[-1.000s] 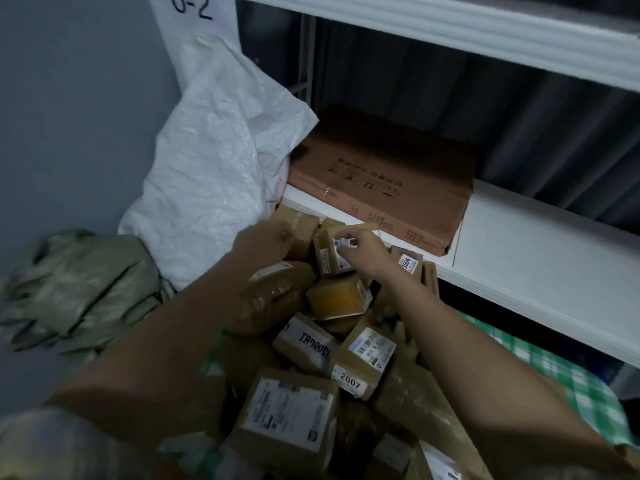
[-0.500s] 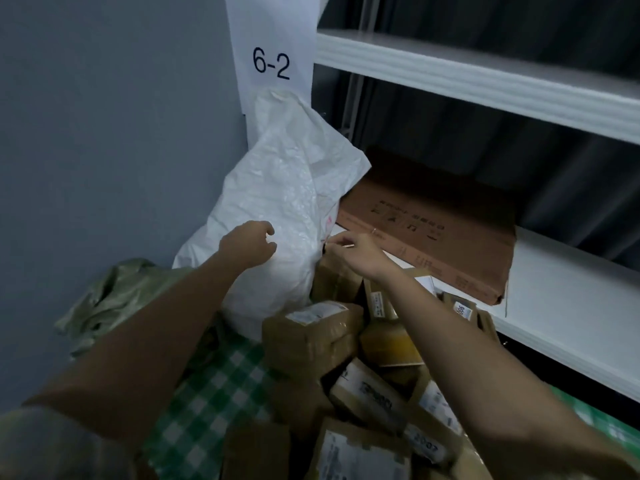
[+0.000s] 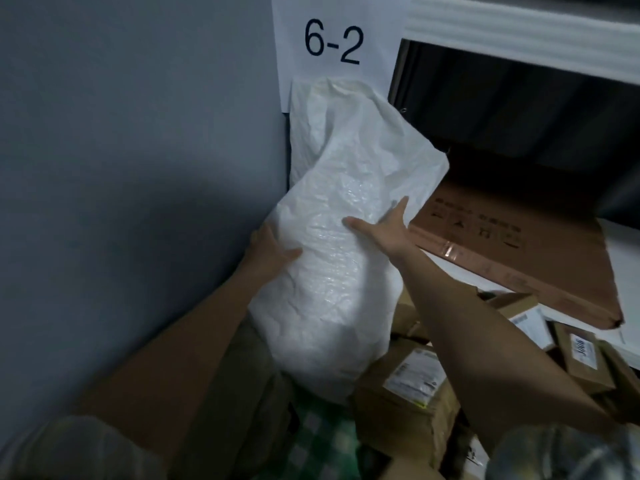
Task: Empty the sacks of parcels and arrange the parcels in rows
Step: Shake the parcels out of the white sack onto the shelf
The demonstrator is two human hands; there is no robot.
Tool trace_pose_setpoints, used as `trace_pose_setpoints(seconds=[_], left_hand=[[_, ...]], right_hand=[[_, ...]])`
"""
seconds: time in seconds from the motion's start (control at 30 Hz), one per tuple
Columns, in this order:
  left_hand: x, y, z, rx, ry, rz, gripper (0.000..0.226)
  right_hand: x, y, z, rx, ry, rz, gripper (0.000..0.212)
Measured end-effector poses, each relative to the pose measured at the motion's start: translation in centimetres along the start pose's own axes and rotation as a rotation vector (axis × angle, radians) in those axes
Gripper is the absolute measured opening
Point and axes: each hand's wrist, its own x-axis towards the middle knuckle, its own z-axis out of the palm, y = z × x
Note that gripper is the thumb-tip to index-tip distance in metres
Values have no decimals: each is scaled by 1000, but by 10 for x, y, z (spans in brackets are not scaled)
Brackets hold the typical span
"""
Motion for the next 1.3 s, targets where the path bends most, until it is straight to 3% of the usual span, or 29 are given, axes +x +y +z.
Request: trace_pose_setpoints(seconds=[0.07, 0.17, 0.37, 0.57, 0.7, 0.93, 1.3], left_hand=[[11, -4, 3, -30, -20, 32, 102], [26, -8, 8, -42, -33, 51, 111], [28, -7, 4, 205, -35, 43, 79], [25, -9, -1, 147, 71, 116, 26], [25, -9, -11, 98, 145, 183, 42], [14, -1, -23, -187, 269, 156, 41], [-13, 60, -55, -318, 404, 251, 40]], right_hand=[[7, 2, 10, -30, -1, 58, 133], [5, 7, 17, -187, 96, 19, 73], [-16, 7, 15, -226, 61, -142, 15], [-37, -6, 14, -394, 87, -304, 30], [-50, -15, 17, -382, 126, -393, 35], [-71, -34, 17, -339, 162, -521, 32], [-106, -78, -15, -226, 292, -663, 27]])
